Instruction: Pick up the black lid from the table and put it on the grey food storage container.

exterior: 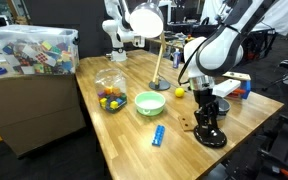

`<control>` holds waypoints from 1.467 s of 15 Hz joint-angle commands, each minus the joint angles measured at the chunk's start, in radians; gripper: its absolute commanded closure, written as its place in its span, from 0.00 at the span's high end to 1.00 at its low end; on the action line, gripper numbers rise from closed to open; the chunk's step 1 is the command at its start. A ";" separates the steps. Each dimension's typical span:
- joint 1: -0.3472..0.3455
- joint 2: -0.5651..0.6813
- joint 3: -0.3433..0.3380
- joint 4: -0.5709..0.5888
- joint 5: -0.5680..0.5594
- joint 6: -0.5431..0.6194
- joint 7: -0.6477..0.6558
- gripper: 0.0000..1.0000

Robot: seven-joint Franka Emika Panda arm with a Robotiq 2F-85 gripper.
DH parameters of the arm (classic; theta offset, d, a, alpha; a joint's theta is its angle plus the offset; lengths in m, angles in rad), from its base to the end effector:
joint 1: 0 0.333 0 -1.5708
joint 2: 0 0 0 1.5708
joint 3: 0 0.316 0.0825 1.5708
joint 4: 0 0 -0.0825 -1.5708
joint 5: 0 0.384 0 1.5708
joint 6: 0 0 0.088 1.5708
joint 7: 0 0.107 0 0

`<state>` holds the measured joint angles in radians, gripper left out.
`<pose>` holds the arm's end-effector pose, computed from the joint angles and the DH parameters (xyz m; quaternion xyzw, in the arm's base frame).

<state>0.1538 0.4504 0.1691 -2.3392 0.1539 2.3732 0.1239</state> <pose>0.4335 0.1554 0.1194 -0.9751 -0.0314 0.2173 0.0311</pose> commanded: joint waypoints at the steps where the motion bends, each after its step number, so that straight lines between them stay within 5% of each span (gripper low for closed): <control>1: -0.005 0.017 -0.001 0.019 0.013 -0.032 -0.021 0.28; 3: -0.004 0.017 -0.002 0.022 0.012 -0.044 -0.020 0.18; 6: -0.004 0.008 -0.004 0.015 0.011 -0.044 -0.016 0.21; 10: 0.010 -0.044 -0.023 -0.015 -0.013 -0.030 0.027 0.09; 22: 0.007 -0.327 -0.037 -0.149 -0.070 0.063 0.034 0.09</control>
<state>0.1669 0.1868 0.1455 -2.4386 0.1095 2.3748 0.1379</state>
